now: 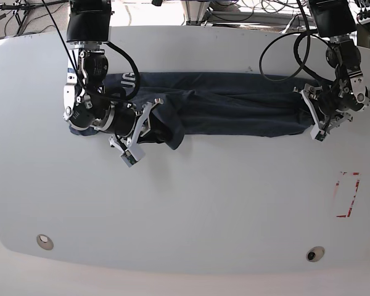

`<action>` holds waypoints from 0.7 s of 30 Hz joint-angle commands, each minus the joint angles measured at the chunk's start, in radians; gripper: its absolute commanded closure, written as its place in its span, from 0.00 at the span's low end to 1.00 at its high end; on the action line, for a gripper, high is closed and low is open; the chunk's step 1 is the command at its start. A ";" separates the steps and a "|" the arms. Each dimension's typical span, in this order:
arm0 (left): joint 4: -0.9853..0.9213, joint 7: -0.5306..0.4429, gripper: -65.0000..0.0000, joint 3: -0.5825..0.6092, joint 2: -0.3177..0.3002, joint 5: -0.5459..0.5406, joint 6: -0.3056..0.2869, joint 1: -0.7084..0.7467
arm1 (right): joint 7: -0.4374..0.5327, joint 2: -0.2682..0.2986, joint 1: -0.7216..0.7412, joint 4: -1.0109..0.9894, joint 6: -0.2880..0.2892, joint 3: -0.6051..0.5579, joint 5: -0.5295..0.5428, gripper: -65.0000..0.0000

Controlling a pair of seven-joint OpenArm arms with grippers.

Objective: Fold the T-shirt properly
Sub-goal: 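Push the right gripper's shirt end inward and press the loose fabric, then release the shirt end with the left gripper and lift it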

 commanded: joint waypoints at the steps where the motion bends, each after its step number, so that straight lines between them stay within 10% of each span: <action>1: -0.006 0.051 0.54 0.006 0.003 0.040 -0.003 0.013 | 0.031 0.005 0.034 0.004 0.003 0.002 0.027 0.93; 5: -0.006 0.051 0.54 0.006 0.003 0.040 -0.003 0.013 | 0.031 0.005 0.035 -0.019 0.003 0.007 0.025 0.79; 13: -0.006 0.051 0.54 0.007 0.003 0.040 -0.003 0.013 | 0.030 0.048 0.028 -0.008 0.003 0.008 0.036 0.14; 21: -0.006 0.051 0.54 0.007 0.003 0.040 -0.003 0.009 | 0.031 0.090 -0.078 0.161 0.003 0.102 0.035 0.21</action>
